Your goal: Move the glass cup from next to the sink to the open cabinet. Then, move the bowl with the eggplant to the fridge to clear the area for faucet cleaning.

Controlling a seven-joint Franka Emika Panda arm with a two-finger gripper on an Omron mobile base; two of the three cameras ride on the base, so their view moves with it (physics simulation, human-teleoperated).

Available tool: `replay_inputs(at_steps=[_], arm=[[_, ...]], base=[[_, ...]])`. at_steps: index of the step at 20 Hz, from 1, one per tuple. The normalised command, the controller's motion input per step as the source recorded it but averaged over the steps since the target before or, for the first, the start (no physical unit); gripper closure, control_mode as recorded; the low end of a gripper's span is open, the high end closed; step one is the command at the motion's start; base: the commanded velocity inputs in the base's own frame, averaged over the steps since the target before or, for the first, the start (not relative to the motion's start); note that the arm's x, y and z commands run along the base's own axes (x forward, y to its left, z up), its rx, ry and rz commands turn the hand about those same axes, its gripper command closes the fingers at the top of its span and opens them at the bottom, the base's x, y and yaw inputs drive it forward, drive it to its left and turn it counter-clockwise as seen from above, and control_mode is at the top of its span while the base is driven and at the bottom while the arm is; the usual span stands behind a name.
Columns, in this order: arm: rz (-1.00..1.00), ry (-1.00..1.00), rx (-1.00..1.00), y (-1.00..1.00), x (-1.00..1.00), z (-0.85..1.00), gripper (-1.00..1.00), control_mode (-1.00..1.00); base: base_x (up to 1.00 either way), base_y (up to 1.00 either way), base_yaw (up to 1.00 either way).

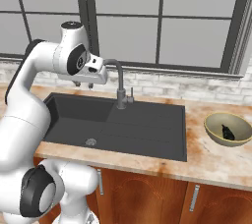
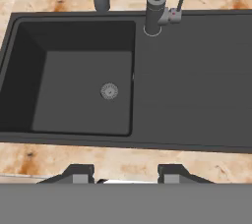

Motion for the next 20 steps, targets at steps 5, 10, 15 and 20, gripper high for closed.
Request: replay_inputs(at_steps=[5, 10, 15, 20], arm=[[0.0, 0.0, 0.0, 0.0, 0.0, -0.01, -1.0, -1.0], [0.0, 0.0, 0.0, 0.0, 0.0, 0.0, -1.0, -1.0], [0.0, 0.0, 0.0, 0.0, 0.0, 0.0, -1.0, -1.0], [-0.02, 0.0, 0.0, -0.05, -0.15, 0.0, -1.0, -1.0]], base=[[0.0, 0.0, 0.0], [0.0, 0.0, 0.0], [0.0, 0.0, 0.0], [0.0, 0.0, 0.0]])
